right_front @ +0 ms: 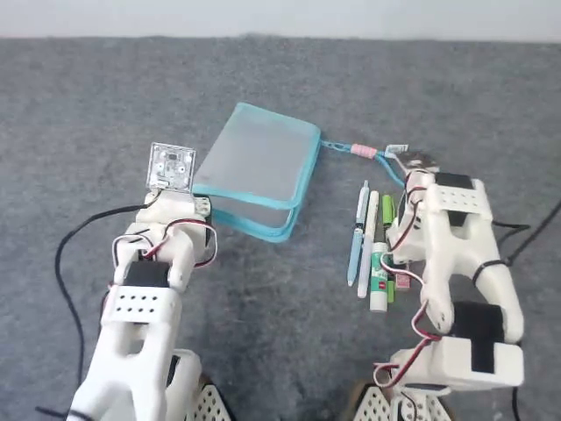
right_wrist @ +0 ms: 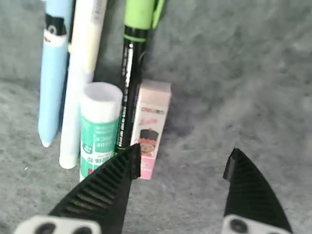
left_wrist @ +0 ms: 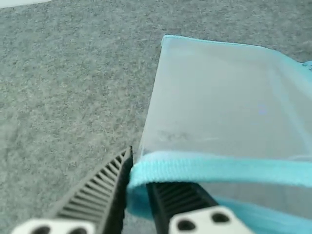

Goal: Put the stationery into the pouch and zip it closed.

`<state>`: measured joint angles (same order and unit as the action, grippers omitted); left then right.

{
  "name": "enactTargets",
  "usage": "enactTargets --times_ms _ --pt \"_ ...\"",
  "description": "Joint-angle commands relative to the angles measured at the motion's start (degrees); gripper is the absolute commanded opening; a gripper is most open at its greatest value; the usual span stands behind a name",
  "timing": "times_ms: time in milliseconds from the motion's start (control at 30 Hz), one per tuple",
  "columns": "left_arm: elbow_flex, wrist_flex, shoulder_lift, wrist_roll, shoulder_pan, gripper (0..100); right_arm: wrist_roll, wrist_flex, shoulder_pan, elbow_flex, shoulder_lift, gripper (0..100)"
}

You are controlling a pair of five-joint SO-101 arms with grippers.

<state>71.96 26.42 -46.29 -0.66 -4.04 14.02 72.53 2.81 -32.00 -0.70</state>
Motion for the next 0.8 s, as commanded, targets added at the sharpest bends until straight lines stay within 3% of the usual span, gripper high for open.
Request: enactTargets --times_ms 0,267,633,767 --pt "-2.8 -2.4 0.0 0.6 -0.3 1 -0.5 -3.6 -1.5 -2.6 -2.9 25.7" --pt "-2.6 -2.4 0.0 0.6 -0.5 1 -0.6 -5.3 -3.6 -5.4 -2.9 25.0" --pt "-2.6 -2.4 0.0 0.6 -0.6 1 -0.6 -5.5 -2.2 -6.3 -3.1 0.6" --pt "-2.5 -2.3 0.0 0.6 -0.6 1 -0.6 -7.5 0.9 -1.1 -2.3 0.6"
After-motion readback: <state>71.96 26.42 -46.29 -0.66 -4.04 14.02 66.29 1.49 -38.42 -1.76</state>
